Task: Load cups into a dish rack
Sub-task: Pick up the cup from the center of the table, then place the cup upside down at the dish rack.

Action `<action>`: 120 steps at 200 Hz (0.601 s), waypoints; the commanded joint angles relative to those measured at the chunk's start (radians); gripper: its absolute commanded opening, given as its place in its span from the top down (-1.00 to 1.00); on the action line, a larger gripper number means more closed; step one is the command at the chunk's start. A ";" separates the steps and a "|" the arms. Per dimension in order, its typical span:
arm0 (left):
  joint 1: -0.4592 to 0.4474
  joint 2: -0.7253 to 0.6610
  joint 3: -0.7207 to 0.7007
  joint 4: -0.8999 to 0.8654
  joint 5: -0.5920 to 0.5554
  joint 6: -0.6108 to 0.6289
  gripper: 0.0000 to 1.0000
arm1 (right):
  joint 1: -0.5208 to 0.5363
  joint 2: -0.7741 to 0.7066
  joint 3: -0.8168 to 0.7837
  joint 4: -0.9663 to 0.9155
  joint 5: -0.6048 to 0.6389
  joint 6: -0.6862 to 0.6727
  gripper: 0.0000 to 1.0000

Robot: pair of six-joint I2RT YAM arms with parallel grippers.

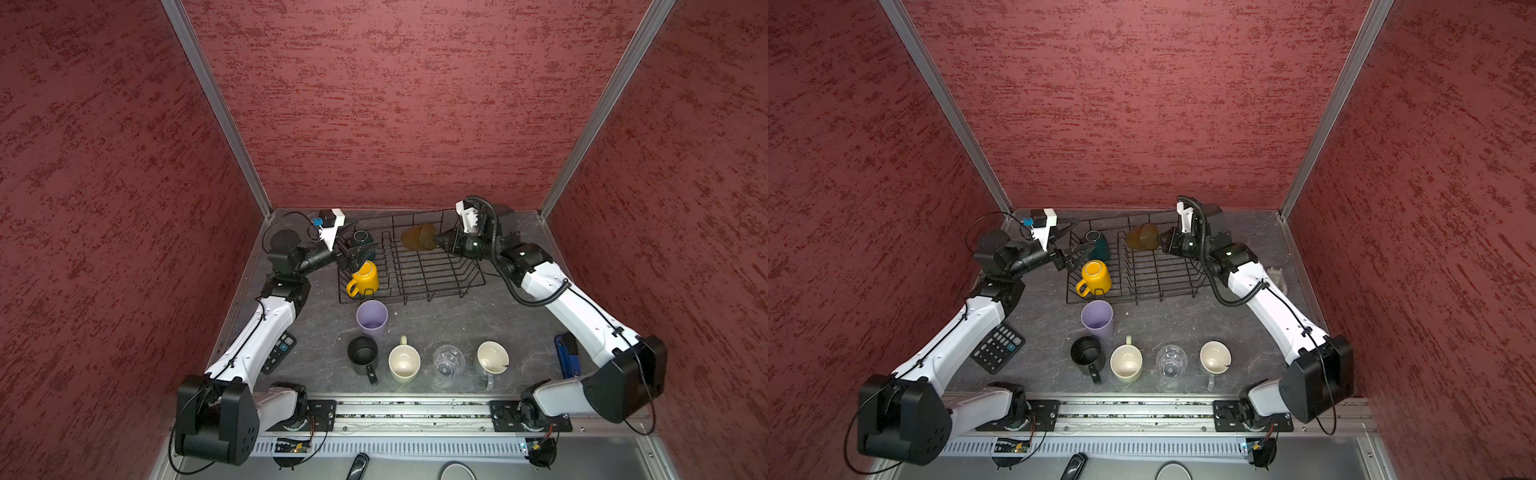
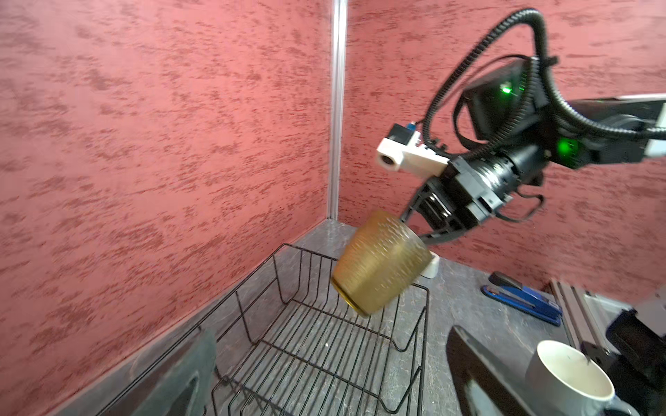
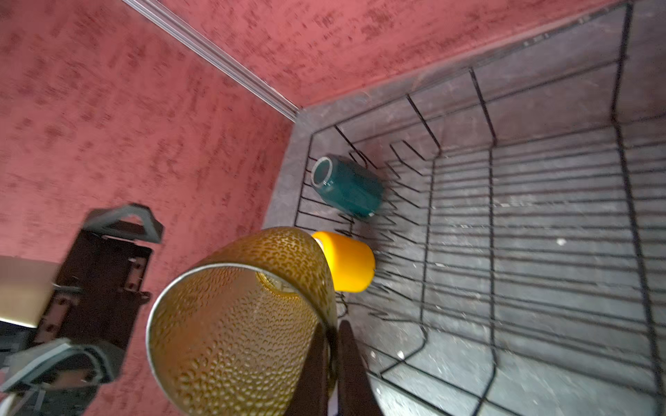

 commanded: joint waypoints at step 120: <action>-0.084 0.224 0.126 0.175 0.181 0.128 -0.99 | -0.014 0.032 -0.015 0.332 -0.391 0.136 1.00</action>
